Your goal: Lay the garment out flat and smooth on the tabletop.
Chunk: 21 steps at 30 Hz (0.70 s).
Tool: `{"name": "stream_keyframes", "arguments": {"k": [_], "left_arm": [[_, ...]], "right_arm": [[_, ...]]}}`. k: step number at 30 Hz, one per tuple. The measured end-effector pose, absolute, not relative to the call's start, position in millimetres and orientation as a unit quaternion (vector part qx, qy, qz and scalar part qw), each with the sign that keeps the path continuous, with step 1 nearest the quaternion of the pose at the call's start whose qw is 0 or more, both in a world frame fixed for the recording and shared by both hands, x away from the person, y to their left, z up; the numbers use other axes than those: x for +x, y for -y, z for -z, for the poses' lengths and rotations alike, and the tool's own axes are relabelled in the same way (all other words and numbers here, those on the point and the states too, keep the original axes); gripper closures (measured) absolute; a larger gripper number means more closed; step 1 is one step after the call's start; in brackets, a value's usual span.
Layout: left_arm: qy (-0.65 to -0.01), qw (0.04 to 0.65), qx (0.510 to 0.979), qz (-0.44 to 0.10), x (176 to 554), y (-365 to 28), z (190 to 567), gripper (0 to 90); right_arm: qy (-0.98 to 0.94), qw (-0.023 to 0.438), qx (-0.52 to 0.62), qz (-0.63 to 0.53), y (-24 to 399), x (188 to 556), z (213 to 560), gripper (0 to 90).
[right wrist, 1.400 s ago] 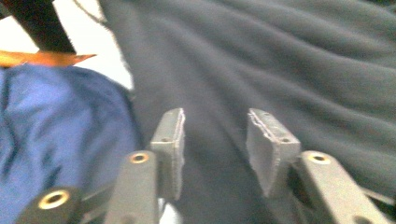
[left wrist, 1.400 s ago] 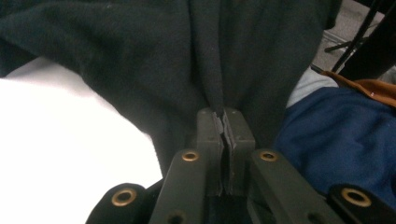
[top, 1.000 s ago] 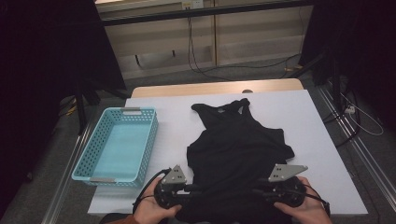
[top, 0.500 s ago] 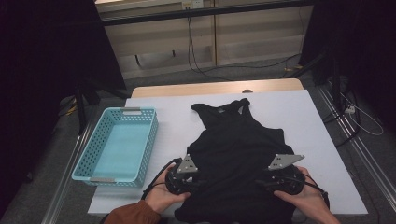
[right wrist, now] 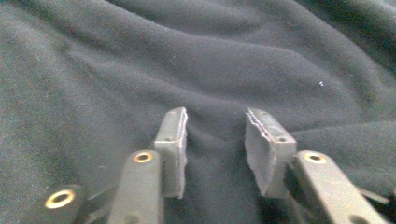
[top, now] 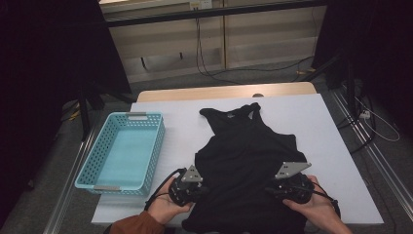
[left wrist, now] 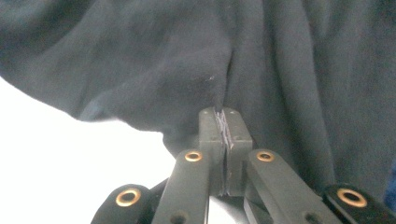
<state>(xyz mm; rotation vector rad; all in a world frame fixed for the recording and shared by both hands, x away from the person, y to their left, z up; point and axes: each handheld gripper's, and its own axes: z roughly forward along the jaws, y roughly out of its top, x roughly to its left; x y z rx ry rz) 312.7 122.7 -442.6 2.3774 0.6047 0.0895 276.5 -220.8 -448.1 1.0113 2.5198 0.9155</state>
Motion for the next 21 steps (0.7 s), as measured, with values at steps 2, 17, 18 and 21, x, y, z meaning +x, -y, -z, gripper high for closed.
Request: {"name": "stream_keyframes", "arguments": {"k": [2, 17, 18, 21], "left_arm": [[-0.235, 0.337, 0.911, -0.029, 310, -130, 442, 89.2], [-0.237, 0.334, 0.912, -0.020, 290, -143, 440, 89.2], [-0.237, 0.334, 0.912, -0.020, 289, -144, 440, 89.3], [-0.239, 0.337, 0.910, -0.018, 287, -145, 440, 89.2]], "right_arm": [[-0.872, 0.140, 0.345, -0.316, 220, 276, 448, 69.6], [-0.884, 0.109, 0.319, -0.323, 218, 261, 446, 90.0], [-0.885, 0.109, 0.318, -0.323, 218, 259, 446, 90.0], [-0.886, 0.105, 0.314, -0.324, 218, 254, 446, 90.0]]}}
